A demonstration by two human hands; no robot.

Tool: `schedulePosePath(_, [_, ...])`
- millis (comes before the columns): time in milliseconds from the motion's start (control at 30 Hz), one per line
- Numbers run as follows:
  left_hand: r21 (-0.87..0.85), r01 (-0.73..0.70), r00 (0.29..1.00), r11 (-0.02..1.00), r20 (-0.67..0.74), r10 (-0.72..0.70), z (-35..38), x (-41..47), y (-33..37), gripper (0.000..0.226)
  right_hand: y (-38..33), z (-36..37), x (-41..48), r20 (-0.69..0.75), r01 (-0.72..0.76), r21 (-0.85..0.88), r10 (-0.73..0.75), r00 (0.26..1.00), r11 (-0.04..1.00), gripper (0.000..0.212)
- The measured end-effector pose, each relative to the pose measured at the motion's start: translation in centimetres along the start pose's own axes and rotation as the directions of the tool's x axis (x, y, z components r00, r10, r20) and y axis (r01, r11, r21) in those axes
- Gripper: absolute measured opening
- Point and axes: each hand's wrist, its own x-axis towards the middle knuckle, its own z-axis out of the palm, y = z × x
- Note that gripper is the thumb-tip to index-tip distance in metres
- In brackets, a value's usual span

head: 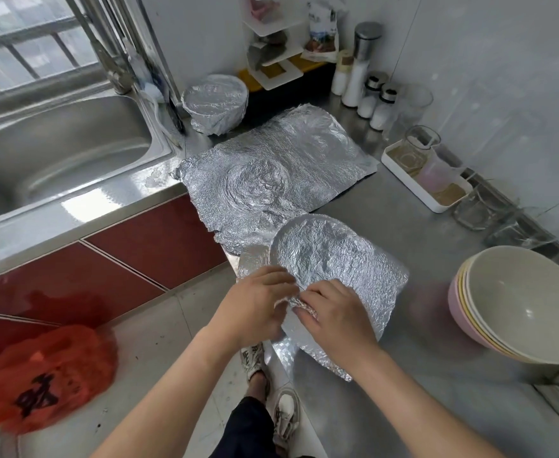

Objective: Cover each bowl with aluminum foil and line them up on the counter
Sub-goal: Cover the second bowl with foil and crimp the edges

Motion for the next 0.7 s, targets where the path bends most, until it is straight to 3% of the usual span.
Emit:
schedulePosePath(267, [0.080,-0.113,0.990,0.990,-0.078,0.119,0.8,0.2,-0.3,0.014,-0.4,0.7,-0.2,-0.022,0.036,-0.120,-0.039,0.999,0.992,0.001])
schedulePosePath(333, [0.088,-0.119,0.985,0.989,-0.117,0.129,1.0,0.4,-0.3,0.009,-0.5,1.0,-0.2,-0.018,0.022,-0.133,-0.024,1.000,0.991,0.013])
schedulePosePath(533, [0.078,-0.166,0.976,0.983,-0.127,0.175,1.1,0.4,-0.4,0.014,-0.5,1.0,-0.2,-0.033,0.007,-0.105,-0.010,0.999,0.994,0.020])
schedulePosePath(633, [0.082,-0.168,0.978,0.982,-0.107,0.177,1.0,0.1,-0.8,0.006,-1.1,0.9,-0.1,-0.002,-0.012,-0.097,0.012,1.000,0.995,0.017])
schedulePosePath(700, [0.110,-0.145,0.984,0.983,-0.084,0.154,0.7,-0.2,-1.2,0.015,-1.5,0.5,0.2,0.027,-0.017,-0.061,0.019,0.999,0.998,0.011])
